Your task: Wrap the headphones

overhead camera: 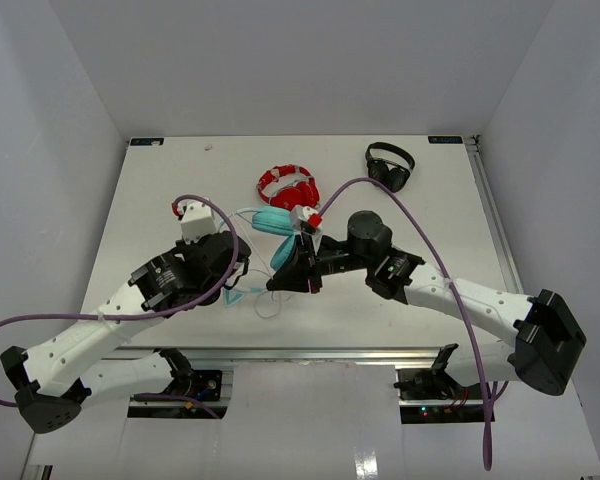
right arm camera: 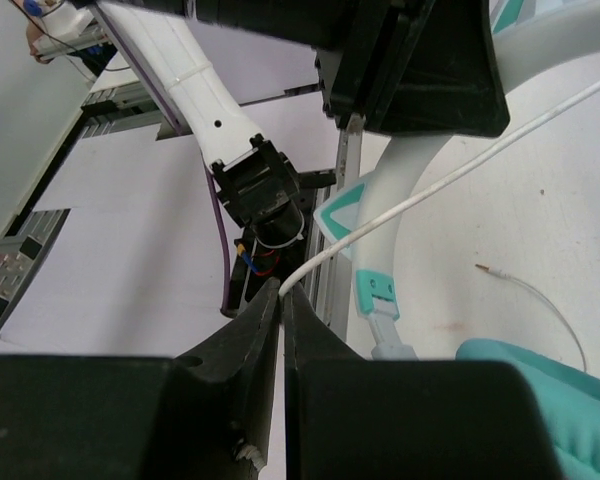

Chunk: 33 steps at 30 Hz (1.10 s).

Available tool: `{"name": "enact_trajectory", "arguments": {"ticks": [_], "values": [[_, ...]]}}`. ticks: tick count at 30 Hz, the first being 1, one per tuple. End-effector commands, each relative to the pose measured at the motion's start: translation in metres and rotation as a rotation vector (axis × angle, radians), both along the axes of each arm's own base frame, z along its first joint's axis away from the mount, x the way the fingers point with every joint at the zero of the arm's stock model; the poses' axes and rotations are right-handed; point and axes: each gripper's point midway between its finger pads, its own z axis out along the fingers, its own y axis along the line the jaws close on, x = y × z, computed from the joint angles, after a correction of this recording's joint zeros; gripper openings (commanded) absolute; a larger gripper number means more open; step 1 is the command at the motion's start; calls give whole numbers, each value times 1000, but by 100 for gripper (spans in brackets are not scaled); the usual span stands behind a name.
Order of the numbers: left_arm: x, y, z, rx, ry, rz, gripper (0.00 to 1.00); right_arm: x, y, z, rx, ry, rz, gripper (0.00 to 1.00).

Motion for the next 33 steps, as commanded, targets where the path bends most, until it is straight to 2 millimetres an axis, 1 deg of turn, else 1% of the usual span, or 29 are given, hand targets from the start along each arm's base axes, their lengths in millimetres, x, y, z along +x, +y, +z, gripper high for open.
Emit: {"name": "enact_trajectory", "arguments": {"ticks": [1,5,7,10,14,17,23,26,30,33], "values": [[6,4,42,-137,-115,85,0,-8,0,2,38,-10,23,8],[3,7,50,-189,-137,101,0,7,-3,-16,-2,5,-100,8],[2,11,53,-207,-149,117,0,13,-5,-20,-6,6,-157,8],[1,12,54,-246,-156,142,0,17,-3,-23,-11,4,-230,8],[1,6,54,-296,-150,146,0,33,0,-31,-27,2,-371,8],[1,1,55,-332,-141,143,0,39,-2,-40,-40,1,-452,8],[-3,-2,60,-390,-126,151,0,51,-6,-43,-46,-11,-561,8],[-5,-7,61,-430,-120,138,0,59,-7,-45,-56,-21,-627,8],[-5,-10,60,-446,-110,136,0,74,-11,-48,-64,-29,-732,8],[-5,-10,54,-434,-84,161,0,82,-16,-54,-68,-34,-798,8]]}}
